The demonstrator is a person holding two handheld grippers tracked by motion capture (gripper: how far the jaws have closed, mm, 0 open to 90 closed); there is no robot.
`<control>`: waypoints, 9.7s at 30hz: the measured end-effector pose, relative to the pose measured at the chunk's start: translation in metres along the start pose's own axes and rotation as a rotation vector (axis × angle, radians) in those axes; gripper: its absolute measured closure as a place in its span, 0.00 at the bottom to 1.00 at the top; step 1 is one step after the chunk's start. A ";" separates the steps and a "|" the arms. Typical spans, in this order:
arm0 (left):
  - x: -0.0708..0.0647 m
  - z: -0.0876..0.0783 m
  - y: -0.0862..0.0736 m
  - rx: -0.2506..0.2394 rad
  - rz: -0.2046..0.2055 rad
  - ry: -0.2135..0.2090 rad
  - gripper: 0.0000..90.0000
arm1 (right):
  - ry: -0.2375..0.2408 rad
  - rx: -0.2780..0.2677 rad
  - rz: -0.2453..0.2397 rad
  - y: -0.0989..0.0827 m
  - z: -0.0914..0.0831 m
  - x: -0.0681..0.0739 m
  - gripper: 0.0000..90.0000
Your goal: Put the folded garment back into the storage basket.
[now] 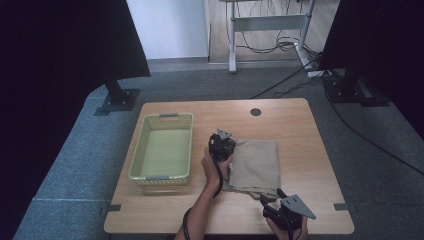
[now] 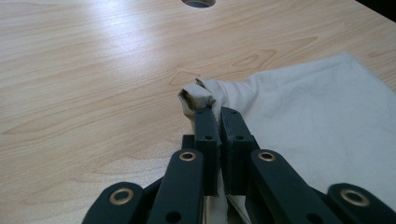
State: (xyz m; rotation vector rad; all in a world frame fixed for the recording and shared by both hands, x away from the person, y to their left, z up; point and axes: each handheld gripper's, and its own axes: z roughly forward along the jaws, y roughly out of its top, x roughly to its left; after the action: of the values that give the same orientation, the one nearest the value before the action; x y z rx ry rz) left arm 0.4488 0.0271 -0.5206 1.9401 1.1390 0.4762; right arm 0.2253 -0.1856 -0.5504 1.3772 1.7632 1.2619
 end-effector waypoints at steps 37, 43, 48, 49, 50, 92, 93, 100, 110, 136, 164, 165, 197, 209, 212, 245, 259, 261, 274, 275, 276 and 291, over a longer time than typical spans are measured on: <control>0.003 0.004 -0.003 0.012 -0.016 -0.018 0.95 | -0.056 0.249 -0.018 0.010 0.031 -0.018 0.42; 0.002 0.000 -0.004 -0.001 -0.014 -0.020 0.95 | -0.140 0.239 -0.103 0.009 0.034 -0.005 0.71; 0.002 -0.003 -0.006 -0.006 -0.021 -0.018 0.95 | -0.207 0.223 -0.170 0.008 0.034 0.005 0.85; 0.002 -0.004 -0.007 -0.008 -0.021 -0.018 0.95 | -0.219 0.223 -0.184 0.008 0.034 0.007 0.87; 0.002 -0.004 -0.008 -0.010 -0.024 -0.017 0.94 | -0.231 0.222 -0.202 0.007 0.035 0.009 0.88; -0.008 -0.028 -0.002 -0.091 -0.020 -0.043 0.95 | -0.208 0.094 -0.172 0.009 0.018 0.015 0.94; -0.008 -0.029 -0.001 -0.092 -0.016 -0.043 0.95 | -0.210 0.090 -0.171 0.009 0.018 0.015 0.94; -0.010 -0.035 0.002 -0.109 -0.010 -0.046 0.95 | -0.212 0.069 -0.168 0.011 0.016 0.016 0.94; -0.010 -0.042 0.004 -0.129 -0.015 -0.049 0.95 | -0.214 0.035 -0.156 0.013 0.012 0.017 0.94; -0.008 -0.063 0.006 -0.187 -0.026 -0.053 0.95 | -0.214 -0.072 -0.139 0.020 0.004 0.023 0.94; -0.016 -0.081 0.013 -0.250 -0.002 -0.040 0.95 | -0.209 -0.156 -0.115 0.028 -0.004 0.027 0.94; -0.016 -0.081 0.014 -0.252 -0.001 -0.040 0.95 | -0.210 -0.159 -0.116 0.029 -0.004 0.027 0.94; -0.015 -0.100 0.023 -0.300 0.004 -0.032 0.96 | -0.217 -0.218 -0.130 0.041 -0.009 0.038 0.94; -0.013 -0.105 0.027 -0.313 0.005 -0.034 0.96 | -0.220 -0.235 -0.134 0.045 -0.010 0.040 0.94; -0.014 -0.106 0.028 -0.318 0.008 -0.031 0.96 | -0.221 -0.242 -0.135 0.046 -0.011 0.041 0.94; -0.015 -0.123 0.040 -0.358 0.023 -0.026 0.96 | -0.235 -0.299 -0.159 0.063 -0.020 0.049 0.94; -0.001 -0.133 0.039 -0.356 0.008 -0.007 0.96 | -0.218 -0.301 -0.175 0.069 -0.015 0.059 0.94; -0.001 -0.134 0.038 -0.356 0.009 -0.004 0.96 | -0.215 -0.303 -0.177 0.070 -0.014 0.061 0.94; 0.012 -0.139 0.036 -0.346 0.004 0.009 0.96 | -0.209 -0.301 -0.192 0.074 -0.010 0.069 0.94; 0.012 -0.139 0.036 -0.345 0.004 0.010 0.96 | -0.208 -0.301 -0.195 0.074 -0.010 0.070 0.94; 0.013 -0.140 0.036 -0.346 0.005 0.011 0.96 | -0.205 -0.300 -0.197 0.075 -0.009 0.071 0.94; 0.023 -0.146 0.037 -0.347 -0.004 0.028 0.96 | -0.186 -0.295 -0.215 0.078 -0.001 0.079 0.94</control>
State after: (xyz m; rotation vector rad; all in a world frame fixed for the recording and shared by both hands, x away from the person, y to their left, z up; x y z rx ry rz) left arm 0.3842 0.1042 -0.4064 1.6339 1.0022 0.6549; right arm 0.2319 -0.1098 -0.4699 1.0694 1.4860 1.1807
